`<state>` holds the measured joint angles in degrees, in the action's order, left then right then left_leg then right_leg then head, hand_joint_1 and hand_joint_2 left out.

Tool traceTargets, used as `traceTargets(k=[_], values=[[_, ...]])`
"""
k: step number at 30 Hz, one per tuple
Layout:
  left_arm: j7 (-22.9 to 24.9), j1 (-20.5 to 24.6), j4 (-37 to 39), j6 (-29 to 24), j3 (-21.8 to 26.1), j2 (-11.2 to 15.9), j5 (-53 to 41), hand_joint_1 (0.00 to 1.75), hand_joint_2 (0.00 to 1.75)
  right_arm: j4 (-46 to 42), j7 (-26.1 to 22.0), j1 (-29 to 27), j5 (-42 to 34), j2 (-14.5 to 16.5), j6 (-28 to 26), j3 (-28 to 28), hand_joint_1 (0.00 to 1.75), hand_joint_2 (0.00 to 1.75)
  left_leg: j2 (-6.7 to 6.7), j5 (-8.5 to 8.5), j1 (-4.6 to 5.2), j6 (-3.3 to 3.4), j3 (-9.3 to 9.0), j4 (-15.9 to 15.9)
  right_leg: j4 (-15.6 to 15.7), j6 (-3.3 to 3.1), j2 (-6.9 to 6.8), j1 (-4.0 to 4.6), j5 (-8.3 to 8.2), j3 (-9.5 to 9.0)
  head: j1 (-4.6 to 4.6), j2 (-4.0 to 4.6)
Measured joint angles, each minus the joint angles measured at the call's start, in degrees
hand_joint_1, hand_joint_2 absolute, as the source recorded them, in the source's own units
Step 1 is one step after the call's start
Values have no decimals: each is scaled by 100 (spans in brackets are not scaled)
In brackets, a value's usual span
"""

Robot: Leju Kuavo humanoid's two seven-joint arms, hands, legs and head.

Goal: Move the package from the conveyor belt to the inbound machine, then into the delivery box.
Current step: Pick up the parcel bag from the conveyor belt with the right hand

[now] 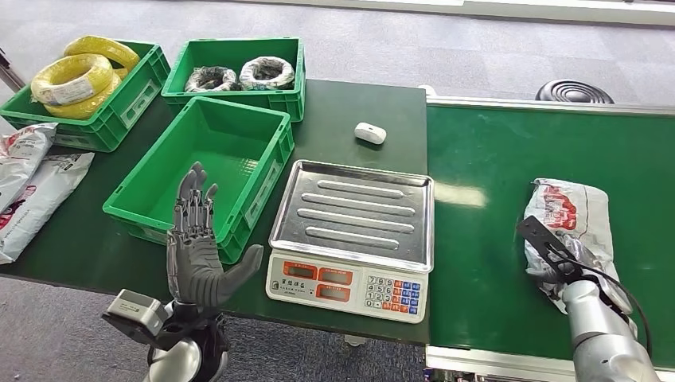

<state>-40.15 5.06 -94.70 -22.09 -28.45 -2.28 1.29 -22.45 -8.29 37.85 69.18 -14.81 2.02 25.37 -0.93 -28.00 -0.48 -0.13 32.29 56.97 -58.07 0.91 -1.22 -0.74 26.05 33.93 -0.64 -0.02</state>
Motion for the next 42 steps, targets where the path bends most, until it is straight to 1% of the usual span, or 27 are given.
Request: traceTargets(k=[1, 2, 7, 13, 16, 21, 25, 34, 36, 38, 40, 42], values=[[0, -71, -60, -40, 7, 12, -11, 0, 175, 2, 81, 11, 21, 20, -70, -38, 150, 175, 0, 0, 0, 0, 0, 0, 0, 0, 0, 0, 0, 1, -1, 0], [0, -137, -117, -77, 13, 25, -19, 0, 175, 4, 139, 22, 31, 40, -129, -72, 174, 175, 0, 0, 0, 0, 1, 0, 0, 0, 0, 0, 0, 1, 0, 0], [0, -323, -344, -229, 40, 86, -32, 0, 175, 28, 274, 97, 61, 152, -285, -203, 175, 175, 1, 0, 0, 0, 2, 0, 0, 0, -1, 0, 1, 0, 1, 0], [0, -346, -484, -369, 52, 116, -25, 0, 175, 36, 464, 292, 163, 289, -486, -336, 175, 175, 1, 1, 0, 0, -1, 0, 0, -1, -1, 0, 0, -1, 1, 0], [0, -345, -495, -439, 59, 131, -13, 0, 175, 36, 523, 378, 187, 344, -671, -389, 175, 175, 2, 1, 0, 0, 0, 0, 0, -1, -1, 0, 0, 1, 0, 0], [0, -381, -506, -561, 62, 176, 21, 0, 175, 25, 590, 491, 60, 401, -1370, -393, 175, 175, 2, 1, 0, 0, 1, 0, 0, 0, -1, 0, 0, 2, 1, 0], [0, -422, -504, -608, 62, 226, 66, 0, 175, -76, 519, 503, -109, 416, -1997, -347, 175, 175, 2, 1, 0, 0, 1, 0, 0, 0, -1, 0, 0, 2, 1, 0], [0, -501, -486, -595, 62, 320, 113, 0, 175, -425, 381, 485, -176, 442, -2786, -260, 175, 175, 2, 1, 0, 0, 0, 0, 0, 0, -1, 0, 0, 2, 1, 0], [0, -508, -482, -580, 62, 329, 120, 0, 175, -638, 206, 402, -169, 475, -3174, -252, 175, 175, 4, 1, 0, 0, 2, 0, 0, 0, -2, 0, 0, 2, 1, 0], [0, -514, -461, -543, 62, 339, 155, 0, 175, -1364, -330, 136, -74, 650, -3762, -210, 175, 175, 14, 1, -2, 0, 6, 0, -1, -1, -7, 2, 1, 3, 1, 0], [0, -490, -389, -509, 57, 349, 213, 0, 175, -2531, -1037, -240, 150, 999, -4098, -138, 175, 175, 18, 1, -6, -1, 8, -1, -2, -2, -8, 7, 2, 6, 0, 0], [0, -404, -242, -503, 32, 359, 268, 0, 175, -3765, -1546, -628, 448, 1434, -4172, -132, 175, 175, 17, 0, -12, -2, 7, -2, -2, -6, -8, 14, 5, 7, -1, 0]])
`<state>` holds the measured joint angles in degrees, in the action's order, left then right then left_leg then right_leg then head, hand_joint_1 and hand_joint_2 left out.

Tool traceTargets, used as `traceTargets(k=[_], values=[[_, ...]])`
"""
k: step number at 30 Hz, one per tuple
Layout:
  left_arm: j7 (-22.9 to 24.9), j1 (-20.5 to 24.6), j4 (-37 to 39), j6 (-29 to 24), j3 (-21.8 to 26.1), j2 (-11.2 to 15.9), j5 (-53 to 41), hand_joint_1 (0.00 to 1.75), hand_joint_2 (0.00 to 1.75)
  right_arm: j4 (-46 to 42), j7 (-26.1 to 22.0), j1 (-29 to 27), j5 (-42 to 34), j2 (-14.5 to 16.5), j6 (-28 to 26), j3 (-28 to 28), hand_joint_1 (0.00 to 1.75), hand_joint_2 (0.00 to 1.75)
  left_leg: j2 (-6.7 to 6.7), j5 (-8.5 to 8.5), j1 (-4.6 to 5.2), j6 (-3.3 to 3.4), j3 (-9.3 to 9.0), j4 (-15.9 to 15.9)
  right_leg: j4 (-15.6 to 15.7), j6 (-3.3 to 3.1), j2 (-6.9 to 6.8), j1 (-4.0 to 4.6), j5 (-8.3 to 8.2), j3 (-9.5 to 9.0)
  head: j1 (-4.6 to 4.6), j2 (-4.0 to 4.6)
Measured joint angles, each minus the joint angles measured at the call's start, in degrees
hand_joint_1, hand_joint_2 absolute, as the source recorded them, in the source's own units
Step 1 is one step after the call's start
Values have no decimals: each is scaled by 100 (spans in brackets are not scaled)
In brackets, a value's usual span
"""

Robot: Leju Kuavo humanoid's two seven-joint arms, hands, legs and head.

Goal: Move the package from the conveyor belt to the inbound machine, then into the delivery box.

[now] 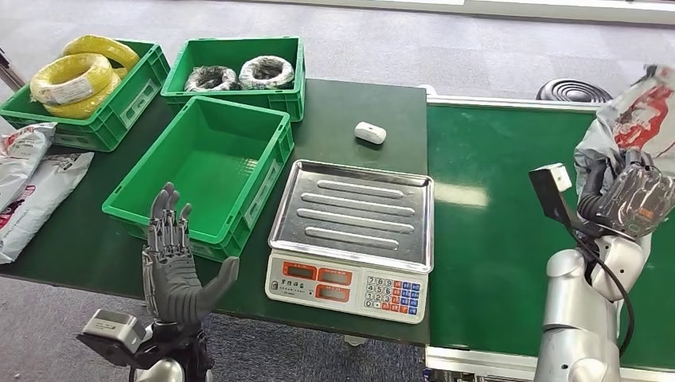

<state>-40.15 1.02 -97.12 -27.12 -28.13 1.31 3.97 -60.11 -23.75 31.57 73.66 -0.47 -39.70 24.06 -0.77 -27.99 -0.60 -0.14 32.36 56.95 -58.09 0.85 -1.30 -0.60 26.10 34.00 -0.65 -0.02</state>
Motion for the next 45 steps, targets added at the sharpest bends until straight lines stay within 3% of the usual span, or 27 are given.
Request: traceTargets(k=[4, 6, 9, 16, 20, 28, 34, 40, 41, 44, 45], values=[[0, 267, 441, 14, -63, 7, 40, 0, 175, -2060, -452, -726, 450, 861, -5, -395, 175, 175, -3, 1, -5, -4, 0, -3, -1, -7, 0, 7, 7, 0, 1, 0], [0, 403, 654, 80, -88, 35, 95, 0, 175, -2568, -590, -943, 494, 1153, -3, -703, 175, 175, -15, 2, -6, -6, -3, -4, -1, -8, 5, 8, 7, -2, 2, 0], [0, 587, 948, 265, -103, 130, 206, 0, 175, -2777, -585, -1111, 630, 1355, 1, -1255, 175, 175, -26, 4, -4, -6, -7, -4, -1, -11, 12, 6, 3, -4, 3, 0], [0, 951, 1444, 658, -123, 287, 330, 0, 175, -2098, -285, -1119, 651, 1372, 3, -2832, 175, 175, -26, 6, -2, -8, -10, -2, -1, -13, 14, 5, -2, -2, 3, 0], [0, 1076, 1610, 684, -144, 325, 356, 0, 175, -1777, -301, -1109, 543, 1345, 3, -3371, 175, 175, -25, 6, -4, -8, -5, -3, -2, -14, 14, 7, -1, 2, 2, 0], [0, 1321, 1883, 639, -233, 432, 540, 0, 175, -820, -671, -987, -659, 1238, 3, -4483, 175, 175, -27, 6, -3, -8, -2, -3, -2, -14, 14, 6, -1, 4, 3, 0], [0, 1035, 1687, 277, -258, 472, 379, 0, 175, -149, -649, -932, -1378, 1226, 3, -4989, 175, 175, -27, 5, -3, -8, -1, -3, -2, -14, 15, 6, 0, 6, 4, 0], [0, 647, 1296, 46, -273, 428, 215, 0, 175, 337, -534, -964, -1845, 1200, 3, -5072, 175, 175, -26, 3, -2, -9, 0, -3, 0, -13, 14, 5, 2, 9, 4, 0], [0, 609, 1244, 29, -276, 400, 191, 0, 175, 411, -523, -984, -1848, 1197, 3, -5056, 139, 175, -26, 3, -2, -9, 0, -3, 0, -13, 14, 5, 2, 8, 4, 0], [0, 535, 1112, 6, -287, 268, 121, 0, 175, 576, -514, -1077, -1705, 1198, 3, -4962, 8, 175, -25, 3, -2, -9, 0, -2, 0, -13, 14, 5, 1, 8, 4, 0], [0, 526, 1085, 15, -297, 216, 102, 0, 175, 602, -504, -1114, -1632, 1202, 3, -4919, 0, 175, -25, 3, -2, -9, 0, -2, 0, -13, 14, 5, 1, 8, 4, 0]])
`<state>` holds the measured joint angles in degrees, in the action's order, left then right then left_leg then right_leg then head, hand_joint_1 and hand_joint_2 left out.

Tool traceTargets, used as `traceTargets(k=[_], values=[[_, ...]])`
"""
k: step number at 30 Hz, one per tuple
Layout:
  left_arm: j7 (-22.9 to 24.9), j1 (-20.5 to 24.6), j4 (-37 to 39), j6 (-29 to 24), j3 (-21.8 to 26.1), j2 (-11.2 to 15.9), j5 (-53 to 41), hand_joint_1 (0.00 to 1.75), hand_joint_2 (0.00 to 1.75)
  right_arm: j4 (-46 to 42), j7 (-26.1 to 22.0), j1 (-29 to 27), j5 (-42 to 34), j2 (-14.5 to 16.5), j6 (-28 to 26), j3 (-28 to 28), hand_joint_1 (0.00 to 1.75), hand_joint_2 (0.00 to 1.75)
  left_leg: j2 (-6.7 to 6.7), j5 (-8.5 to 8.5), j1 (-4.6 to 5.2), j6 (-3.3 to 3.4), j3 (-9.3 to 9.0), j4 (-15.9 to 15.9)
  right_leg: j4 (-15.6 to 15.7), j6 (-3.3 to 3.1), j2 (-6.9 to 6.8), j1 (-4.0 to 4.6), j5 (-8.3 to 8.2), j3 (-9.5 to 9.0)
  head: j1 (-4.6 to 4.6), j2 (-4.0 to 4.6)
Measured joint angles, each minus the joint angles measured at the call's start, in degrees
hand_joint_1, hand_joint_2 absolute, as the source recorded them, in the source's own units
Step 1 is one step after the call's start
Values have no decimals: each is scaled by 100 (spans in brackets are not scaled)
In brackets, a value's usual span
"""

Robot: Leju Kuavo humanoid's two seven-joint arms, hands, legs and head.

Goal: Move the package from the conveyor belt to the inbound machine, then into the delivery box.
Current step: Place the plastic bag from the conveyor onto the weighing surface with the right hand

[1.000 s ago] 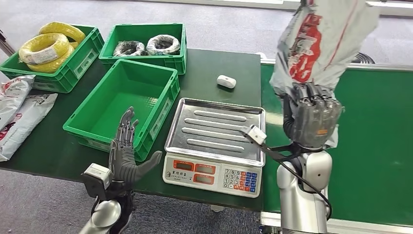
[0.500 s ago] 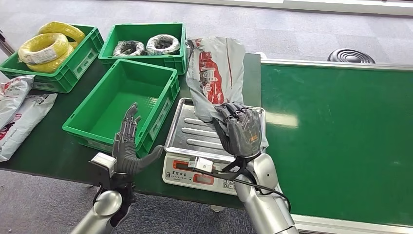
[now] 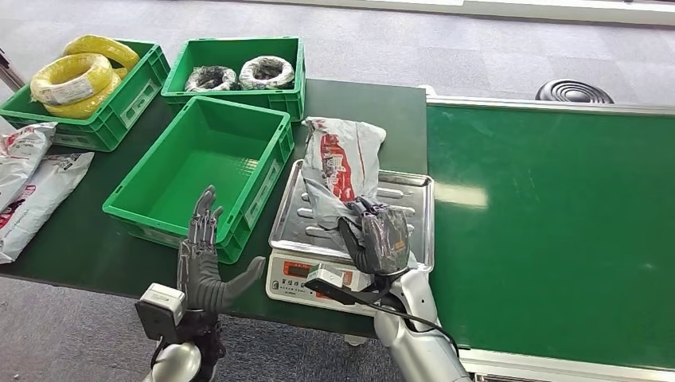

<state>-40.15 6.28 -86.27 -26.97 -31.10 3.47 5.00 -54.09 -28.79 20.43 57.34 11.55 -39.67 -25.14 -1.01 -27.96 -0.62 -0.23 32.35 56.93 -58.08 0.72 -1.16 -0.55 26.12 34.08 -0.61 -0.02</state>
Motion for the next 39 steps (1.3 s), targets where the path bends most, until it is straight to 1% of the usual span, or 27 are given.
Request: traceTargets(k=[4, 8, 12, 15, 17, 19, 21, 22, 25, 30, 35, 39], values=[[0, -1, -51, 80, -58, -192, -36, 0, 175, 17, 90, -147, 243, 33, 0, 206, 0, 175, -1, 0, 0, 0, 0, 0, 0, 0, 1, 0, 0, 0, -1, 0], [0, 57, -25, 126, -113, -246, 90, 0, 175, -25, 141, -242, 388, 62, -1, 388, 0, 175, -1, 0, -1, 0, -1, 0, 0, 0, 1, 1, 0, 1, 0, 0], [0, 300, 236, 230, -233, -42, 428, 0, 175, -328, -52, -373, 679, 140, -4, 735, 0, 175, -6, 1, -1, -1, -2, 0, -1, -2, 3, 1, -1, 0, -2, 0], [0, 386, 402, 379, -230, 93, 464, 0, 175, -586, -162, -430, 835, 192, -4, 1041, 0, 175, -7, 2, -1, -1, -4, 0, -1, -2, 5, 1, -2, 0, 0, 0], [0, 425, 492, 469, -225, 154, 463, 0, 175, -843, -338, -485, 995, 244, -4, 1263, 0, 175, -6, 2, -1, -1, -3, 0, -1, -2, 5, 1, -2, 0, 1, 0], [0, 479, 584, 551, -223, 190, 470, 0, 175, -1294, -703, -579, 1011, 355, -5, 1545, 0, 175, -5, 2, 0, -1, -1, 1, -1, -2, 3, 0, -2, 2, 0, 0], [0, 541, 670, 586, -224, 208, 481, 0, 175, -1974, -983, -675, 705, 479, -5, 1819, 0, 175, -2, 2, 0, -1, 2, 2, -1, -1, 1, 0, -2, 3, -1, 0], [0, 565, 701, 579, -224, 207, 477, 0, 175, -2374, -1039, -716, 468, 520, -5, 1911, 0, 175, -2, 1, 1, -1, 2, 2, -1, -1, 1, -1, -1, 4, 0, 0], [0, 593, 747, 508, -226, 167, 429, 0, 175, -3570, -1085, -831, -87, 593, -4, 2035, 0, 175, -10, -2, 3, -2, 1, 2, 0, -1, 7, -3, -1, 5, 1, 0], [0, 558, 747, 332, -232, 46, 325, 0, 175, -5076, -1092, -1075, -472, 679, -2, 2108, 0, 175, -7, -4, 3, -3, 0, 1, 1, 0, 8, -3, 0, 5, -1, 0], [0, 308, 472, 210, -203, -57, 108, 0, 175, -6102, -1092, -1381, -786, 756, 1, 2271, 0, 175, -9, -4, 2, -3, -1, 0, 1, 0, 9, -2, 0, 4, -1, 0], [0, 107, 170, 121, -171, -190, -68, 0, 175, -6535, -1092, -1564, -999, 800, 2, 2462, 0, 175, -9, -5, 2, -3, -1, 0, 1, 0, 9, -2, 0, 3, -1, 0]])
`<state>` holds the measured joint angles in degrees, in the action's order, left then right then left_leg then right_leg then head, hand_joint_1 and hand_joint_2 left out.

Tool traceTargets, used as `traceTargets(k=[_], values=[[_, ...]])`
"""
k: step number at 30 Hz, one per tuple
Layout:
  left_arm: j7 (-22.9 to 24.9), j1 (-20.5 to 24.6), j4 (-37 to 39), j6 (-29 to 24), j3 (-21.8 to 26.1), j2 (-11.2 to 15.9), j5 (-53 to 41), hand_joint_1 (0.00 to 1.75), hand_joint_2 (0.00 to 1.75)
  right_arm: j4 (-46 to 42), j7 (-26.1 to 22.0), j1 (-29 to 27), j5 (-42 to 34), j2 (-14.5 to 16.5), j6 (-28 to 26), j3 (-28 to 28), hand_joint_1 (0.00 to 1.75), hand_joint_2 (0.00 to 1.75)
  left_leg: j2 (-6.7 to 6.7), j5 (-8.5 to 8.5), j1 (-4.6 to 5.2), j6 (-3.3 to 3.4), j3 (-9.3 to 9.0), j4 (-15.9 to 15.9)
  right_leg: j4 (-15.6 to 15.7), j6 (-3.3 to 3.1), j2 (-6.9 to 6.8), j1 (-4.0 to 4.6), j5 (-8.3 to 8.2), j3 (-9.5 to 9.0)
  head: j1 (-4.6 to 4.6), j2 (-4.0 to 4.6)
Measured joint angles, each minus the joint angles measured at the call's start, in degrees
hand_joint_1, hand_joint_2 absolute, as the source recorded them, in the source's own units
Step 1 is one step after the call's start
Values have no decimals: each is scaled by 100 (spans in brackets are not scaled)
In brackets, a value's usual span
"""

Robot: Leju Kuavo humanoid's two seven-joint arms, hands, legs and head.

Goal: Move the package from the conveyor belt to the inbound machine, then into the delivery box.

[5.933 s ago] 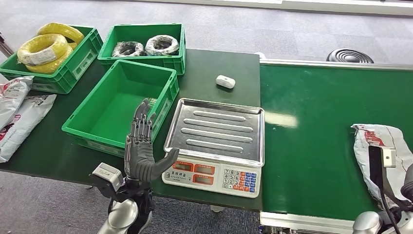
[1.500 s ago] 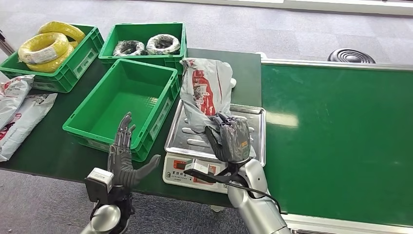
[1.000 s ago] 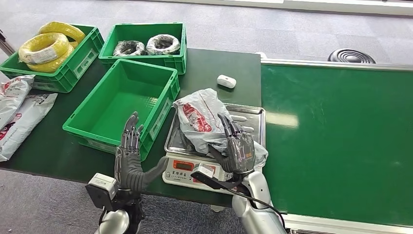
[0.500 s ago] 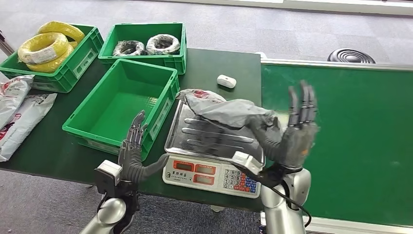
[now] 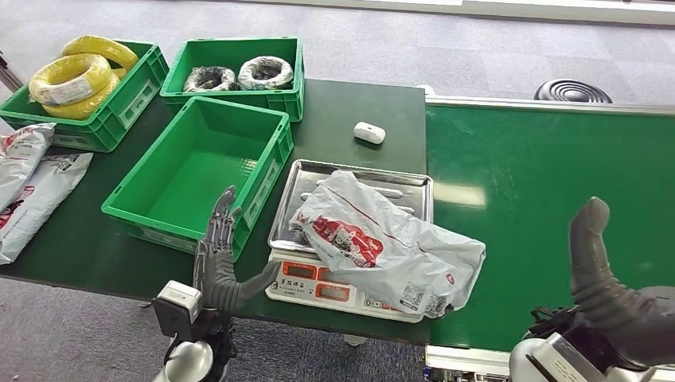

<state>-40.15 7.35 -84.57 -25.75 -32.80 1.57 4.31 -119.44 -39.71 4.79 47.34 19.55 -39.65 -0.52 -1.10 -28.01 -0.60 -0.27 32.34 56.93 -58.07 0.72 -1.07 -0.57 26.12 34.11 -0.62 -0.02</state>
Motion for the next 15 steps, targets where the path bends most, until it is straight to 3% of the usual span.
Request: traceTargets(k=[8, 15], values=[[0, -184, -494, -44, 40, -346, -231, 0, 175, -108, 0, -279, -132, 26, 2, 283, 0, 175, 1, 0, 0, 0, -2, 0, 1, 0, 0, 0, 0, -3, 1, 0], [0, -45, -633, -148, 1, -396, -618, 0, 175, -101, 0, -287, -174, 30, 2, 328, 0, 175, 2, 1, -1, 0, -4, 0, 0, 0, -1, 1, 0, -2, 0, 0]])
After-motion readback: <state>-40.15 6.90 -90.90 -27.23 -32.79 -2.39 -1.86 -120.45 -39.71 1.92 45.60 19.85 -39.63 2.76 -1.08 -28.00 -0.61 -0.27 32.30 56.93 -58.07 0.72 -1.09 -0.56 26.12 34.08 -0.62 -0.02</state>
